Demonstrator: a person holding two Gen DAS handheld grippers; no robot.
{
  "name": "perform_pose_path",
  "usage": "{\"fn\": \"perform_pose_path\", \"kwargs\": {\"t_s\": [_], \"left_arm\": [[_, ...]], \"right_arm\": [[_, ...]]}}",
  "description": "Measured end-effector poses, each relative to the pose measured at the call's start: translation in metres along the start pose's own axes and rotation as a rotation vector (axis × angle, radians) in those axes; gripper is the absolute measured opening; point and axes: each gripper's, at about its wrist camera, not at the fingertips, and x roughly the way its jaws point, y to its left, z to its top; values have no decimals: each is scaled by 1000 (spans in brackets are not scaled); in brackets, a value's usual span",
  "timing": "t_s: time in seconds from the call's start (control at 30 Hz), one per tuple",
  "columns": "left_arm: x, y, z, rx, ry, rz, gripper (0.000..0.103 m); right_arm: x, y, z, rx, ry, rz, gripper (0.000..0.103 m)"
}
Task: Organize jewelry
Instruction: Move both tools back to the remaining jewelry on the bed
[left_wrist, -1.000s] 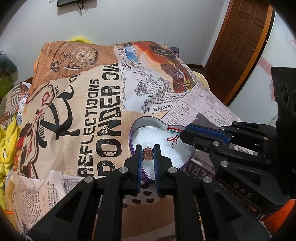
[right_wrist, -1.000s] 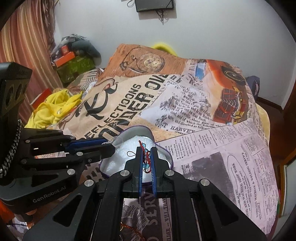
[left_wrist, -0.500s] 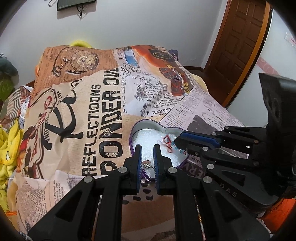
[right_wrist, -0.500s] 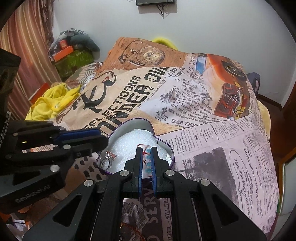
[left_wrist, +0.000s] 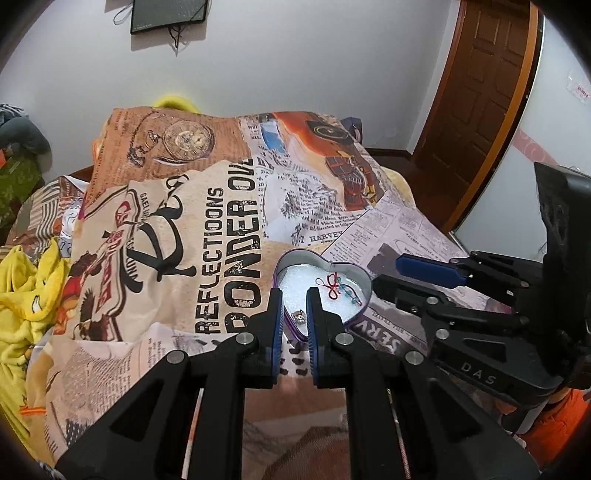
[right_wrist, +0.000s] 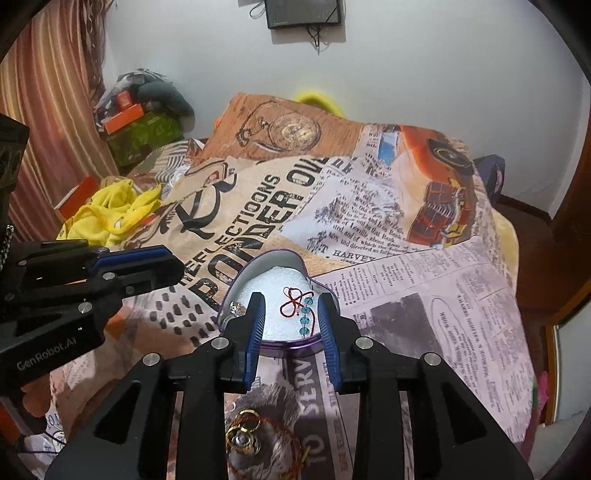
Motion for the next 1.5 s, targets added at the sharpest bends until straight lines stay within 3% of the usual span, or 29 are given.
{"fn": "perform_pose_path", "kwargs": {"t_s": [0.17,0.43,0.73,1.1,1.5], "left_arm": [[-19,-5,-4,11,-20,6,11],[-46,-13,-14,13,-50,27,33],[-58,-24,-29,33,-38,18,37],[-30,-41,-57,53,75,-35,37],[10,-51,-87,87,189,-49,37]], "right_arm": [[-25,4,-2,-5,-44,-34,44],[-57,13,-9,-12,-99,-86,44],[-79,12,-27,5,-121,-125,44],[-79,-2,-63,61,-59,-151,44],[-54,-14,-100,131,57,-110,44]]}}
